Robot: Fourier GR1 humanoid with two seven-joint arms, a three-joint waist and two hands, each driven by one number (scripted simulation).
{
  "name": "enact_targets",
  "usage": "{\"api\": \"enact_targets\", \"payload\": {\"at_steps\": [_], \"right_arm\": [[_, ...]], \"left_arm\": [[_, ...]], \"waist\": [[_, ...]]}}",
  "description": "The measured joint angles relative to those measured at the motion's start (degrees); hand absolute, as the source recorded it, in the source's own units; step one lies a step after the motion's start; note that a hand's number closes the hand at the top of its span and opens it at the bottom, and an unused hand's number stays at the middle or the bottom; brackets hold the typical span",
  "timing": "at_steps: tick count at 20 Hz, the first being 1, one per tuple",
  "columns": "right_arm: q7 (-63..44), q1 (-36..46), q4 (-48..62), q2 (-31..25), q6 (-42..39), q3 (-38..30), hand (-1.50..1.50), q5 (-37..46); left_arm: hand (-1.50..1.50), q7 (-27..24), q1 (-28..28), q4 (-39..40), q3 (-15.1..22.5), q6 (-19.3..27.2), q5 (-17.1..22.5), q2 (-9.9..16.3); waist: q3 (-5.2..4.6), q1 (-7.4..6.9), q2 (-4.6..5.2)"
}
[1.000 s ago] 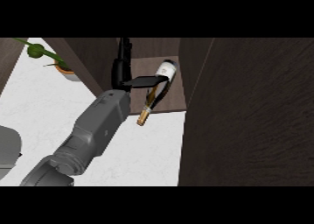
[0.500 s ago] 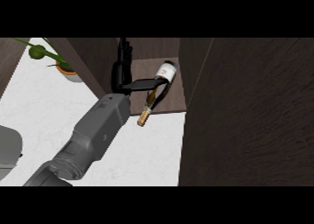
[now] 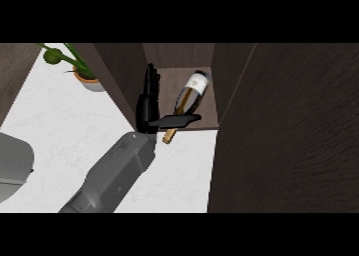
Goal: Pick up the wine, place it into the cabinet and close the cabinet
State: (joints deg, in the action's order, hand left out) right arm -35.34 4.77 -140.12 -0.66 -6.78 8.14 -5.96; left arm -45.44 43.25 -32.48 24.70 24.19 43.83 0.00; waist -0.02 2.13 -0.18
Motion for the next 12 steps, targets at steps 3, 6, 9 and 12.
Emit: {"api": "enact_targets", "payload": {"at_steps": [3, 6, 9, 12], "right_arm": [[0.11, -1.01, -0.69, -0.61, 0.06, -0.93, -1.50, 0.47], [0.28, -1.87, -1.21, -0.65, 0.31, -0.78, -1.50, 0.92], [0.94, -2.07, -1.15, -0.90, 0.13, -1.87, -1.50, 0.87], [-0.28, -2.03, -1.64, -1.58, 0.07, -2.53, -1.50, 0.68]], "left_arm": [[-1.50, 0.47, -4.70, -8.15, 5.62, 5.14, 1.05, 0.00], [-1.50, 2.59, -8.23, -16.18, 9.27, 9.95, -0.35, 0.04], [-1.50, 3.11, -12.92, -23.47, 12.55, 12.91, -1.79, 0.21], [-1.50, 4.05, -17.85, -31.57, 15.66, 15.31, -3.32, 1.13]], "waist": [[0.01, -0.77, -0.08], [0.04, -1.54, -0.15], [0.04, -1.93, -0.11], [0.04, -2.16, -0.15]]}}
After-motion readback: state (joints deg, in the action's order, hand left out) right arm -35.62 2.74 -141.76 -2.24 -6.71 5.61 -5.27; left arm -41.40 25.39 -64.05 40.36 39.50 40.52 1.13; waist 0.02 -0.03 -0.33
